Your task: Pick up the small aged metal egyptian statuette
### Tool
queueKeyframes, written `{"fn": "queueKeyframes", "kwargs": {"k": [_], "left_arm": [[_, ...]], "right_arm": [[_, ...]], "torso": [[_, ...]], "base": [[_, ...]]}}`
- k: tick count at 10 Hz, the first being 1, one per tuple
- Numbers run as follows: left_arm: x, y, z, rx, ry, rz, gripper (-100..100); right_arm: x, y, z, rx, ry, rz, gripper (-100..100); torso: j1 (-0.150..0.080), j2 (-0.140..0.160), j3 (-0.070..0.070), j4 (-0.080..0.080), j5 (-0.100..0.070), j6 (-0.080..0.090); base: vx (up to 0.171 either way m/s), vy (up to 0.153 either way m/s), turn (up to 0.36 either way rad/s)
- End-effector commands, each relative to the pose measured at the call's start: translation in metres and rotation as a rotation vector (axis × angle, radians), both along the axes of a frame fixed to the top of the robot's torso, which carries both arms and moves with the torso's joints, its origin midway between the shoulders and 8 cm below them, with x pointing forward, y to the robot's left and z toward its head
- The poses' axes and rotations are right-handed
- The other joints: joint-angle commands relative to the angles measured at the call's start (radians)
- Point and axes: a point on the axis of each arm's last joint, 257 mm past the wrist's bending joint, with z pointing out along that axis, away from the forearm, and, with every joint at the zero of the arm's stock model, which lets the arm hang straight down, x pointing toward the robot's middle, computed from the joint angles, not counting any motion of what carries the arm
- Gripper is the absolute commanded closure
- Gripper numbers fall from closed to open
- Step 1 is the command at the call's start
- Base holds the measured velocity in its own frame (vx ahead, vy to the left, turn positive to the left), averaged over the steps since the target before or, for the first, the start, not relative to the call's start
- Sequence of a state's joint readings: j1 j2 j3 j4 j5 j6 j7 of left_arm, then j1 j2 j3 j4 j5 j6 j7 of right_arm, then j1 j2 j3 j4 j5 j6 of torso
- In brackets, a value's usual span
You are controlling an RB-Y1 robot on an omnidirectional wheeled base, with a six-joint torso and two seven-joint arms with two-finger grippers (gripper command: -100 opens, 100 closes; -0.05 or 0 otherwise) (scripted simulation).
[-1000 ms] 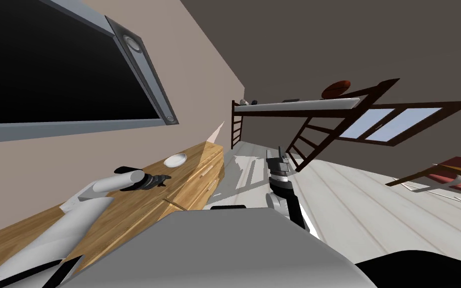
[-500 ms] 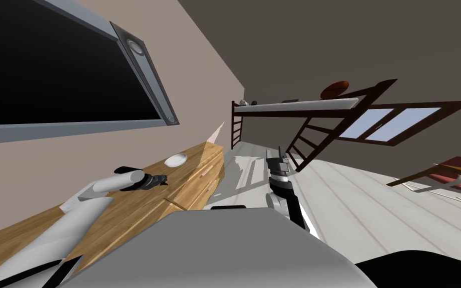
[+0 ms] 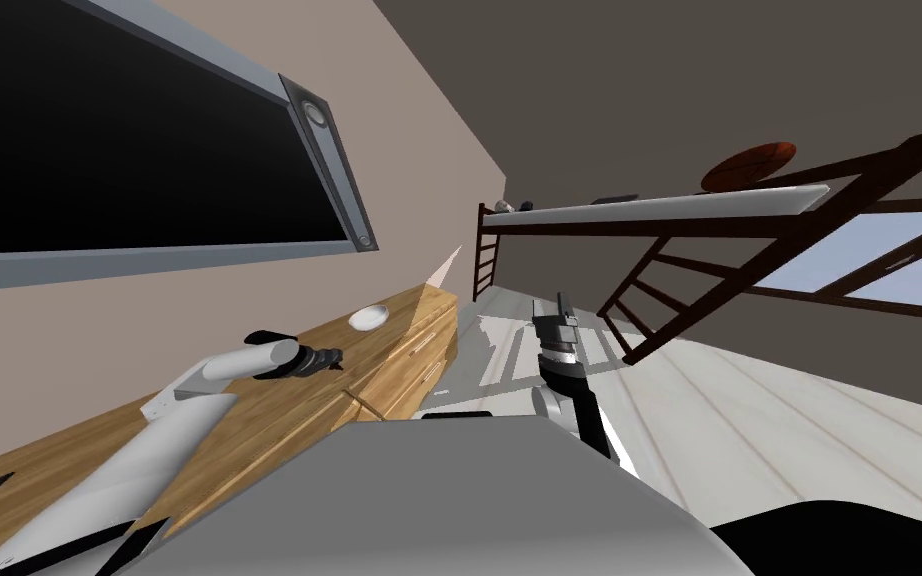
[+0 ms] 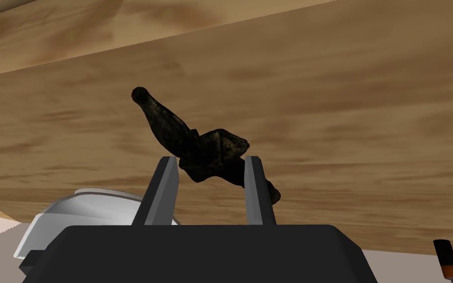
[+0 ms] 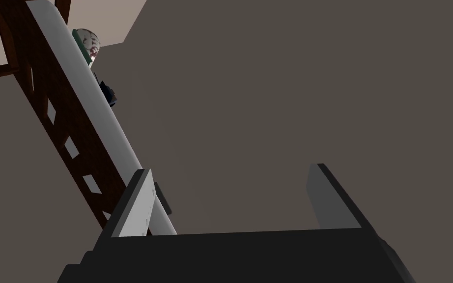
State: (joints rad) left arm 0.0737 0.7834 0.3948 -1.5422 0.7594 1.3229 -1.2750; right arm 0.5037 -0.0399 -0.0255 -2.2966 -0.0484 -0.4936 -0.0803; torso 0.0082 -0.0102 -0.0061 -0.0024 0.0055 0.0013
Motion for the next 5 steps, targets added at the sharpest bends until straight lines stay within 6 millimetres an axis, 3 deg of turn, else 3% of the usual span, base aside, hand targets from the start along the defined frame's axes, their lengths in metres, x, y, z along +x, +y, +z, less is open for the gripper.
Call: {"fn": "queueKeyframes", "kwargs": {"k": [1,5], "left_arm": [[0.004,-0.016,0.004,-0.002,-0.001,-0.041,100],[0.007,-0.044,0.006,-0.005,0.003,-0.105,100]], "right_arm": [[0.000,0.000,0.000,0.000,0.000,0.000,0],[0.000,0.000,0.000,0.000,0.000,0.000,0]], "torso": [[0.000,0.000,0.000,0.000,0.000,0.000],[0.000,0.004,0.002,0.001,0.000,-0.001]], "base": [[0.097,0.018,0.141],[0.069,0.011,0.178]]}}
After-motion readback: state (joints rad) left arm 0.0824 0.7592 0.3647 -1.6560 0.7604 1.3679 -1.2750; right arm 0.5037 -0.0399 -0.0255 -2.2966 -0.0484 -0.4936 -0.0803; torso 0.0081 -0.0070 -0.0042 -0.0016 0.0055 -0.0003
